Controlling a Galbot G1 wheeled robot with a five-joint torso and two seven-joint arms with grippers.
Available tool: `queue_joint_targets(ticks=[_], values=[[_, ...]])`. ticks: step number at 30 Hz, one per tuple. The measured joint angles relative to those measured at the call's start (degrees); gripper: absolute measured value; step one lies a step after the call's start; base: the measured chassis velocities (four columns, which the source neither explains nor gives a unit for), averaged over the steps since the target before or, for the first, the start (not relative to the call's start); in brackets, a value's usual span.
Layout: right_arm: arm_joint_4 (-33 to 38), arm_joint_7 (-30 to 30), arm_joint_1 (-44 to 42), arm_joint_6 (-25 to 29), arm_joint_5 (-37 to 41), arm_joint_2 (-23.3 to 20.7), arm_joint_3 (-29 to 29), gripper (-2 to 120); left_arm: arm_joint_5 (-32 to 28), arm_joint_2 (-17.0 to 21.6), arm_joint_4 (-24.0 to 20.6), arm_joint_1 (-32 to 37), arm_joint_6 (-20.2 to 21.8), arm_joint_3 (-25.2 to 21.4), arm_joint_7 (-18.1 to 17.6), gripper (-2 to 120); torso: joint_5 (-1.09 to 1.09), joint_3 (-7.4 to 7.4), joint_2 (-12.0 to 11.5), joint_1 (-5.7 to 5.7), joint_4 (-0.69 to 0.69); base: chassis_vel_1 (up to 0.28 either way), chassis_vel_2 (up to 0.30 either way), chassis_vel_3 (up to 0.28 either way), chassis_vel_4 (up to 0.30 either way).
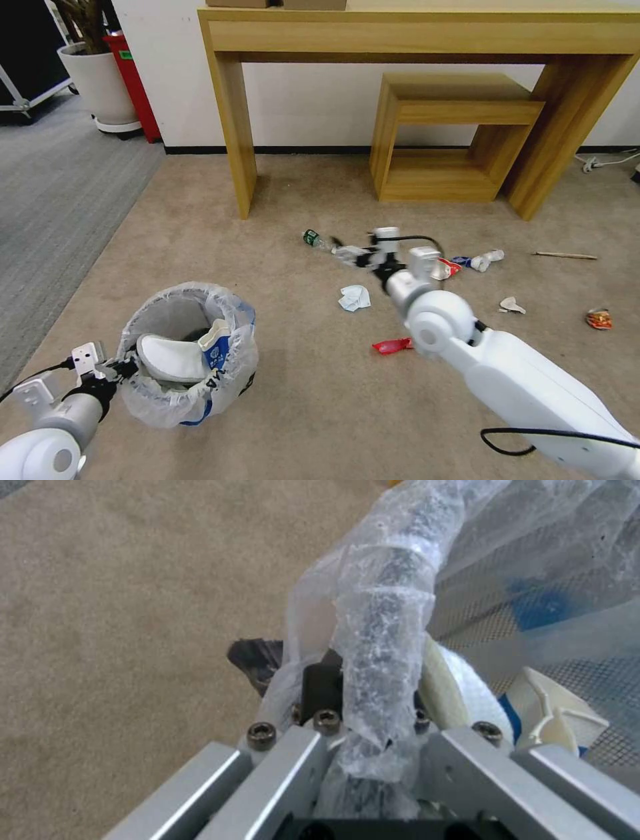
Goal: Pick up the trash bin and place the garbage on the floor into it.
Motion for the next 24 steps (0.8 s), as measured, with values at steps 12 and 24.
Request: queue_joint_targets(ticks=[12,24], values=[[-8.6,11.5,-9.1,-0.1,4.2,7.4,8.5,100,1.0,-0.9,0.0,0.5,0.0,0.3,0.0,1,0.0,0.0,0.0,0.0,-0.01,0.0,0.0,0.0,0.0],[-24.0,14.2,-7.6,1.9,4.0,19.5,8.1,100,1.7,-1.8,-0.5,1.5,-0.4,0.5,0.3,1,-0.01,0.0,0.0,0.0,0.01,0.0,0.0,0.0,0.0]])
